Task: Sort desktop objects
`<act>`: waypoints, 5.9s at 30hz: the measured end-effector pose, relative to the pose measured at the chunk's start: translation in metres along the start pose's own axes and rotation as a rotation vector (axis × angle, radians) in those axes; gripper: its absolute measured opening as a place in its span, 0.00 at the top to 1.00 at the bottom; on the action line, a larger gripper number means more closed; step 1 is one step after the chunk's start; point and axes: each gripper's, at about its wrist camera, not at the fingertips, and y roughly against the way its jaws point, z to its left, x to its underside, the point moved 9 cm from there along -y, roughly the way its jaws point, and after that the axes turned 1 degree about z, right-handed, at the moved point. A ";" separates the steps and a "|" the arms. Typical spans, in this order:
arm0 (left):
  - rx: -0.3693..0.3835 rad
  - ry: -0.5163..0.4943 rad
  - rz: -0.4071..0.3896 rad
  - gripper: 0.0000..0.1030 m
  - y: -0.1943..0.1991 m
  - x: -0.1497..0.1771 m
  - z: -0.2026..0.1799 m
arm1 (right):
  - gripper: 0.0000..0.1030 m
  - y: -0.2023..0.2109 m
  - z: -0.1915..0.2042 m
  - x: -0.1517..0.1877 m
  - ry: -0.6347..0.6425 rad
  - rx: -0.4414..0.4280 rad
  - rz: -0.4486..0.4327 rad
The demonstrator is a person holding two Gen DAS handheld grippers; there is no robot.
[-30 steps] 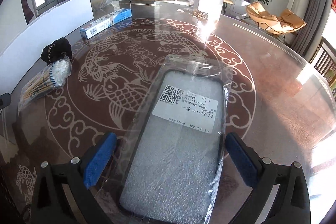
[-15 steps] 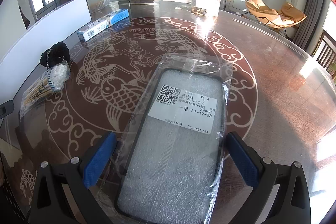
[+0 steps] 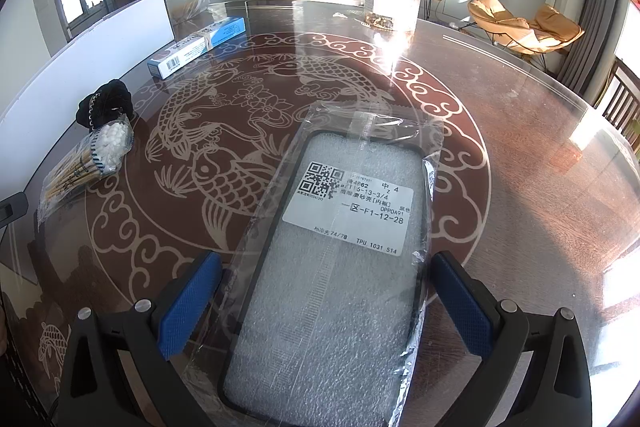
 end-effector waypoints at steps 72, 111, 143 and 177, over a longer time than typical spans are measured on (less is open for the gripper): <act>-0.013 -0.358 0.106 0.69 0.014 0.035 -0.050 | 0.03 -0.010 0.001 -0.012 -0.003 -0.007 0.078; -0.330 0.087 0.098 0.63 0.078 -0.139 0.269 | 0.25 -0.002 0.485 -0.268 0.424 -0.475 -0.065; -0.196 -0.246 -0.201 0.04 0.120 -0.099 0.007 | 0.00 0.001 0.054 -0.008 0.095 -0.113 0.019; -0.163 -0.235 0.065 0.02 -0.021 0.014 -0.018 | 0.00 0.000 0.053 -0.007 0.118 -0.087 -0.003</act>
